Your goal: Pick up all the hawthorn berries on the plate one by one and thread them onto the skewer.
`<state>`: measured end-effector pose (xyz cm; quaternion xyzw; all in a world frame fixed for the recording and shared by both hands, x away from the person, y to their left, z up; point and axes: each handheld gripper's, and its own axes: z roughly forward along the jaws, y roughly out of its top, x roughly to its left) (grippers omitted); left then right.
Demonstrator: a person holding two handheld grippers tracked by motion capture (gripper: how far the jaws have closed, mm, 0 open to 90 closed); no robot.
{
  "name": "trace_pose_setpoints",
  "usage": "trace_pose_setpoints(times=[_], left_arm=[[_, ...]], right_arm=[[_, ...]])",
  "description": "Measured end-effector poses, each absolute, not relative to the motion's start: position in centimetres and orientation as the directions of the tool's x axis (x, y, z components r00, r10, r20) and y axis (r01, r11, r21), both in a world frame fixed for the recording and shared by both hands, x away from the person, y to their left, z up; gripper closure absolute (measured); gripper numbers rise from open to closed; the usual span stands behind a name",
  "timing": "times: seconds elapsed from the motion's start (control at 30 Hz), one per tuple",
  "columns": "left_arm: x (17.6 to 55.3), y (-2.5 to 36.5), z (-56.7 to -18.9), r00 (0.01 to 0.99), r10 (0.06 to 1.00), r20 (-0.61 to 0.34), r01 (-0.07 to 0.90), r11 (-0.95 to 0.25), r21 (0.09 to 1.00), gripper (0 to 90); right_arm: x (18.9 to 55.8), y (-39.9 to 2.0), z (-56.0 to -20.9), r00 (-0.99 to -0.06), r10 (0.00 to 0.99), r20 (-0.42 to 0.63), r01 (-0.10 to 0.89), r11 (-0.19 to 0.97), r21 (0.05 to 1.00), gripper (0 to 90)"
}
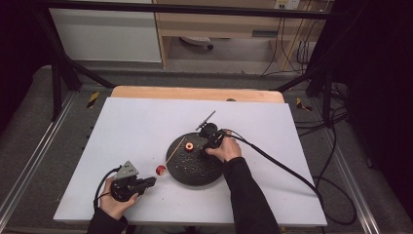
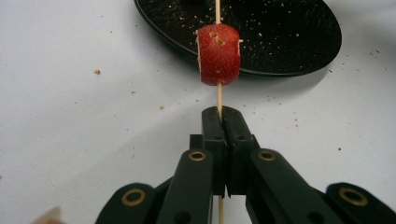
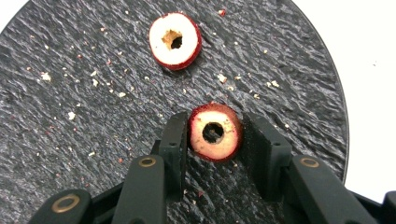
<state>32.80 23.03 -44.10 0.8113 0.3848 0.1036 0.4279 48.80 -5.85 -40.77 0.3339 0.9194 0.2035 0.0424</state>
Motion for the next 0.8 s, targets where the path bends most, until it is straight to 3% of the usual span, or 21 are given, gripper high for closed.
trace_pose_setpoints(times=[0.8], left_arm=[[32.6, 22.9, -43.9, 0.686, 0.711, -0.155, 0.524, -0.334, 0.783, 88.6]], right_arm=[[45.7, -6.9, -38.4, -0.721, 0.677, 0.149, 0.626, 0.545, 0.557, 62.7]])
